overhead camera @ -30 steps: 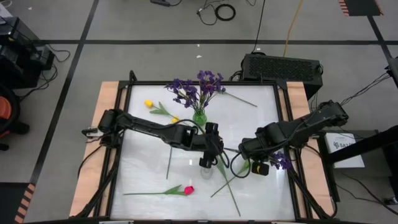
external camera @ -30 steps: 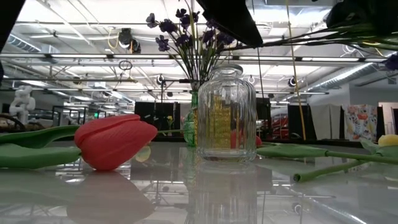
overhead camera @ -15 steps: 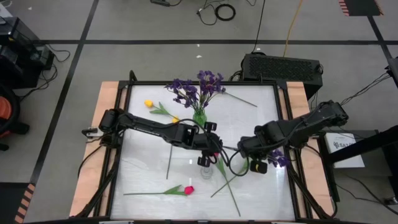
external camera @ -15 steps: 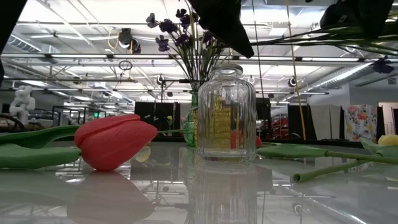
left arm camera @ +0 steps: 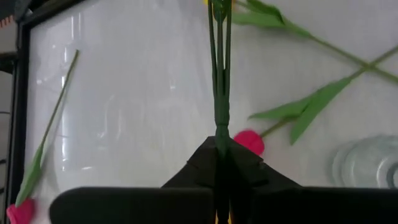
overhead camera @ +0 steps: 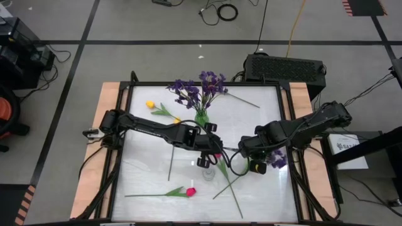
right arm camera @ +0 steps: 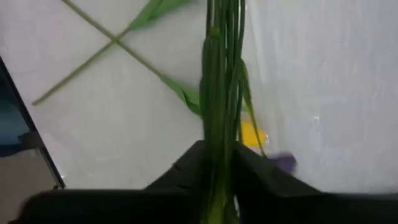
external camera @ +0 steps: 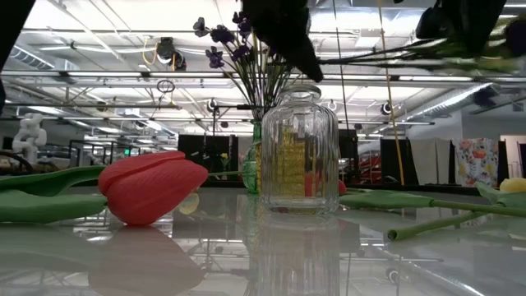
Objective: Sort flowers into vase by color
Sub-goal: Put the purple flowers into the green vase
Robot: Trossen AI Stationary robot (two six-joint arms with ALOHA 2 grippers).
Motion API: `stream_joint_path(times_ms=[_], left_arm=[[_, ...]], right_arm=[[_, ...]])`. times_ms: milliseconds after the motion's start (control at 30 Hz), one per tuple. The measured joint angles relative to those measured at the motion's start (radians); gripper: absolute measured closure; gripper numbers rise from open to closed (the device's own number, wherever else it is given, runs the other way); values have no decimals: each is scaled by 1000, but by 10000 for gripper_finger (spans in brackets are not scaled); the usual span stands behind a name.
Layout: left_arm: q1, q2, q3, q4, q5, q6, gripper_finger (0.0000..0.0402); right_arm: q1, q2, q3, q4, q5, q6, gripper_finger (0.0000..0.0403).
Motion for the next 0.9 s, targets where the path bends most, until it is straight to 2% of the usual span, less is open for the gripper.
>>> stream_joint_path(times_ms=[233,367,633,767,900], left_arm=[[3,-42,0,-139,-6,-54,393],[3,-76,0,-222,-24,-105,391],[-17,-203,0,-288,-66,-130,390],[-25,-320,-1,-347,-79,-138,390],[-28,-449,-1,-424,-110,-210,390]], right_arm=[[10,-58,0,-9,249,-11,206],[46,-149,0,61,341,-50,164],[199,-341,-30,127,571,34,158],[268,-388,-76,132,660,90,163],[292,-410,-117,222,713,61,168]])
